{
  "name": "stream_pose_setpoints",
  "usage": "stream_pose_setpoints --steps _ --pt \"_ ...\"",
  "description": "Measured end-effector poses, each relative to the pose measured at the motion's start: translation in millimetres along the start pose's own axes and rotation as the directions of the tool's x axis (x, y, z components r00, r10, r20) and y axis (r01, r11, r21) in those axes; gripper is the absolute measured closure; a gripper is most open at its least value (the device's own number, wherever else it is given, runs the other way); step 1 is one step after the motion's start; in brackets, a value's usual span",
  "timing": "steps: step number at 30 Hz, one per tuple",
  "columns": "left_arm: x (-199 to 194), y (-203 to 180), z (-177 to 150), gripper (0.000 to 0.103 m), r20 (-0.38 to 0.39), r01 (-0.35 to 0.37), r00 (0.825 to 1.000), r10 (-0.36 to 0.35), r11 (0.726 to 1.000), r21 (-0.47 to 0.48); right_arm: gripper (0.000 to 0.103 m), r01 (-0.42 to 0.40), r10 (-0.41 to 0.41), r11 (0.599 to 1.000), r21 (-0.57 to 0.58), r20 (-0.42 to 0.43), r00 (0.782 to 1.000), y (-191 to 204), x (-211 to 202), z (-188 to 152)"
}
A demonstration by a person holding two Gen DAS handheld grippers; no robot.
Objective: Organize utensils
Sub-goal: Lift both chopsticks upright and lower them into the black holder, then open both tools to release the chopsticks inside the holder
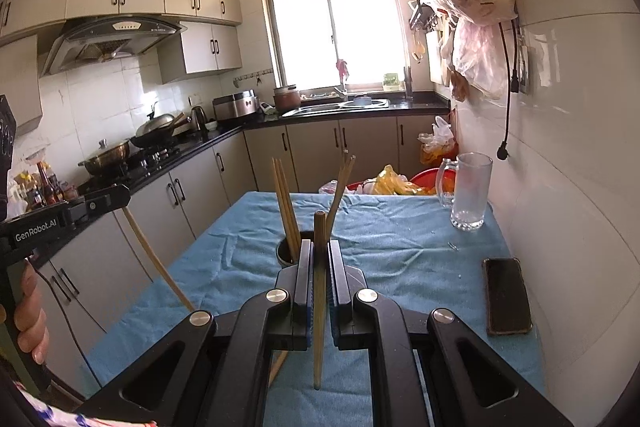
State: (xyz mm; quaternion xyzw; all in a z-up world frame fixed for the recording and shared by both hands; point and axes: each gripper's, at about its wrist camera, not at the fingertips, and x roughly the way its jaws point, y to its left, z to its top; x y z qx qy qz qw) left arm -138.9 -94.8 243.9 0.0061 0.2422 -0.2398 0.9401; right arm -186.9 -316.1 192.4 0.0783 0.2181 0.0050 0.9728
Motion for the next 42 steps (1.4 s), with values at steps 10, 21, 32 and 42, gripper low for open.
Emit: stream_pose_setpoints --steps 10,21,32,42 --pt "10 -18 60 0.098 0.028 0.057 0.998 -0.058 0.997 0.059 0.097 -0.040 0.040 0.999 0.000 0.033 0.999 -2 13 50" --pt "70 -26 116 0.098 0.025 0.075 0.997 -0.076 0.996 0.043 0.096 -0.043 0.046 0.999 -0.029 0.116 0.992 11 46 113" --pt "160 10 95 0.098 -0.091 0.064 0.993 -0.072 0.994 -0.092 0.096 -0.012 0.013 1.000 -0.006 0.056 0.998 8 120 101" --pt "168 9 75 0.093 -0.088 0.040 0.995 -0.044 0.998 -0.039 0.096 -0.018 0.022 0.998 0.057 -0.074 0.997 -16 167 71"
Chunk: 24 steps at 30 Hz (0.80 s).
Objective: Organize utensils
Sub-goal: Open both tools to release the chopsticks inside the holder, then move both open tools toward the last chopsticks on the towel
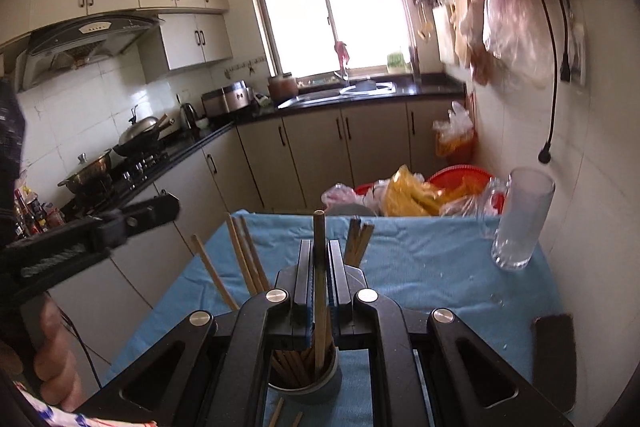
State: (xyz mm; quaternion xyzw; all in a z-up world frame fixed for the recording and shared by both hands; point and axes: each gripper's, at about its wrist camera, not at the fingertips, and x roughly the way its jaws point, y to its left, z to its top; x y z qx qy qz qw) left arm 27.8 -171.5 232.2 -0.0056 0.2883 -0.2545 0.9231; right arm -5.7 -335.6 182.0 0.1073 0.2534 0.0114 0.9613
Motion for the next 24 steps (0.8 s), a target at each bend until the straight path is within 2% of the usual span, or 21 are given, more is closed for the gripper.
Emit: stream_pose_setpoints --steps 3,4,5,8,9,11,15,18,21,24 --pt "-6 2 -1 0.071 0.017 -0.013 1.000 0.013 1.000 -0.003 0.096 0.002 -0.002 1.000 0.014 -0.006 1.000 -5 4 -2" --pt "-10 4 -1 0.069 0.029 -0.015 0.999 0.016 1.000 -0.009 0.096 0.004 -0.003 1.000 0.020 -0.005 1.000 -6 3 -2" --pt "-13 5 -1 0.067 0.037 -0.018 0.999 0.018 1.000 -0.011 0.092 0.004 -0.004 1.000 0.028 -0.003 1.000 -8 3 -2" --pt "-25 10 1 0.062 0.053 -0.030 0.998 0.031 0.999 -0.018 0.065 0.010 -0.010 0.999 0.049 0.008 1.000 -12 -2 -1" --pt "-28 12 1 0.059 0.057 -0.033 0.998 0.034 0.999 -0.023 0.062 0.011 -0.012 0.999 0.053 0.016 1.000 -13 -4 -2" --pt "-40 16 -1 0.057 0.076 -0.045 0.996 0.047 0.998 -0.032 0.061 0.020 -0.021 0.998 0.053 0.025 0.999 -14 -10 -1" --pt "-59 21 -10 0.050 0.101 -0.087 0.991 0.090 0.996 -0.028 0.051 0.030 -0.032 0.998 0.062 0.032 0.999 -14 -25 -6" --pt "-74 23 -24 0.048 0.114 -0.150 0.982 0.150 0.989 -0.005 0.046 0.037 -0.039 0.998 0.058 0.027 0.999 -14 -37 -13" --pt "-85 24 -42 0.042 0.098 -0.195 0.976 0.193 0.981 0.015 0.040 0.047 -0.048 0.997 0.058 0.014 0.999 -13 -48 -25" --pt "-93 28 -61 0.042 0.058 -0.195 0.979 0.195 0.981 -0.004 0.040 0.050 -0.050 0.997 0.061 -0.010 0.999 -13 -54 -39"
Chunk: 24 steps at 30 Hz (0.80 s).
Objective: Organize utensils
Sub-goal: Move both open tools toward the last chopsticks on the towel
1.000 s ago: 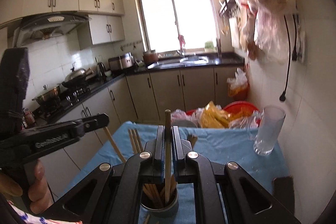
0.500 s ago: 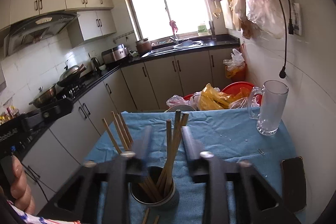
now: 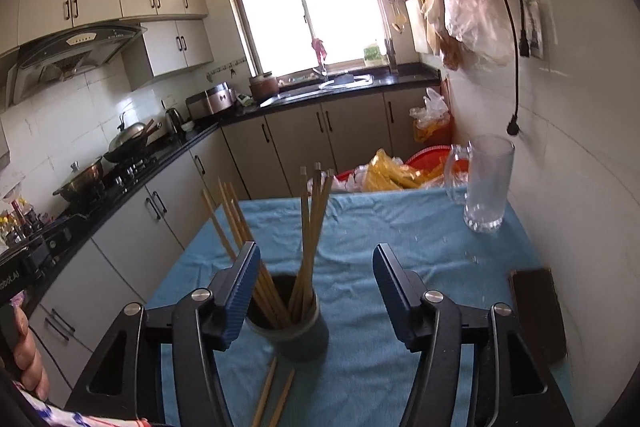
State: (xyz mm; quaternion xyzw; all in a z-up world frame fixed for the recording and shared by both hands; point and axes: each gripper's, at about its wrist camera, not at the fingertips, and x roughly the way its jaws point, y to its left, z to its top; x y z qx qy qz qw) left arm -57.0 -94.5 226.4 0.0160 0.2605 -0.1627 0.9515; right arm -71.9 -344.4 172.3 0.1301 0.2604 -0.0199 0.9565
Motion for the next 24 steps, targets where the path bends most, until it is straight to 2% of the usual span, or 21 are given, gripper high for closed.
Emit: stream_pose_setpoints --steps 4,10,19,24 --pt "-10 2 -25 0.042 -0.042 -0.021 0.999 0.020 1.000 -0.016 0.039 0.011 -0.010 1.000 0.012 -0.036 0.999 -2 -5 -20" --pt "-17 0 -63 0.036 -0.091 -0.074 0.993 0.073 0.997 -0.010 0.038 0.038 -0.033 0.998 0.058 -0.083 0.996 -16 -14 -49" --pt "-30 13 -106 0.036 -0.156 -0.184 0.972 0.173 0.981 -0.056 0.033 0.064 -0.051 0.993 0.099 -0.128 0.990 -27 -32 -88" --pt "-33 17 -127 0.036 -0.181 -0.234 0.959 0.220 0.970 -0.061 0.033 0.067 -0.044 0.990 0.122 -0.179 0.983 -28 -27 -114"
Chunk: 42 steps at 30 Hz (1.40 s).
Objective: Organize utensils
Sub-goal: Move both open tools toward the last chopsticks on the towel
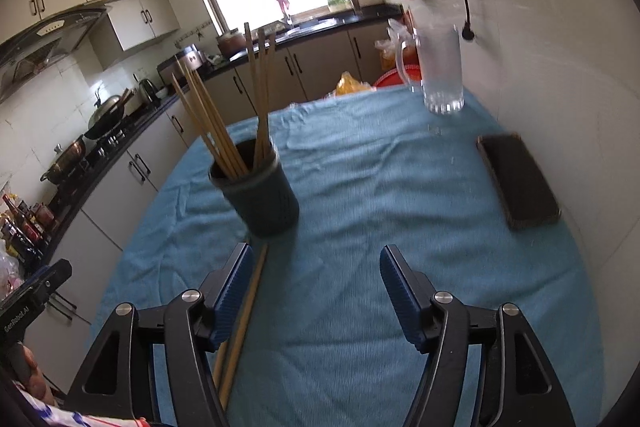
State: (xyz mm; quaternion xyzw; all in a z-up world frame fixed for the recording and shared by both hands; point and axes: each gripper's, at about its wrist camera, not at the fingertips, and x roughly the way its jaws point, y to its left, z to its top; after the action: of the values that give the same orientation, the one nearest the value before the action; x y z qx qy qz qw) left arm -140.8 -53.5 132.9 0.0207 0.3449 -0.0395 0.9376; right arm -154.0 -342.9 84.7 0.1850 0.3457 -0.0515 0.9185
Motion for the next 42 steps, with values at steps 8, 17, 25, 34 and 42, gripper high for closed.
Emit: stream_pose_setpoints --steps 8,17,25,34,42 --pt "4 -4 -11 0.036 -0.011 -0.028 1.000 0.029 0.999 0.023 0.033 0.001 -0.004 1.000 -0.029 -0.089 0.996 14 21 -29" --pt "24 4 -14 0.036 -0.058 -0.025 0.998 0.025 1.000 -0.004 0.033 0.008 -0.022 0.996 -0.088 -0.150 0.988 26 43 -39" --pt "46 18 -18 0.036 -0.098 -0.015 0.995 0.009 0.999 -0.053 0.033 -0.005 -0.029 0.988 -0.153 -0.220 0.975 47 76 -46" --pt "67 26 -21 0.036 -0.145 0.009 0.989 -0.021 0.997 -0.080 0.065 -0.034 -0.041 0.958 -0.284 -0.253 0.967 85 112 -40" --pt "77 23 -22 0.036 -0.167 0.020 0.985 -0.034 0.996 -0.086 0.082 0.001 -0.096 0.945 -0.327 -0.272 0.957 95 135 -41"
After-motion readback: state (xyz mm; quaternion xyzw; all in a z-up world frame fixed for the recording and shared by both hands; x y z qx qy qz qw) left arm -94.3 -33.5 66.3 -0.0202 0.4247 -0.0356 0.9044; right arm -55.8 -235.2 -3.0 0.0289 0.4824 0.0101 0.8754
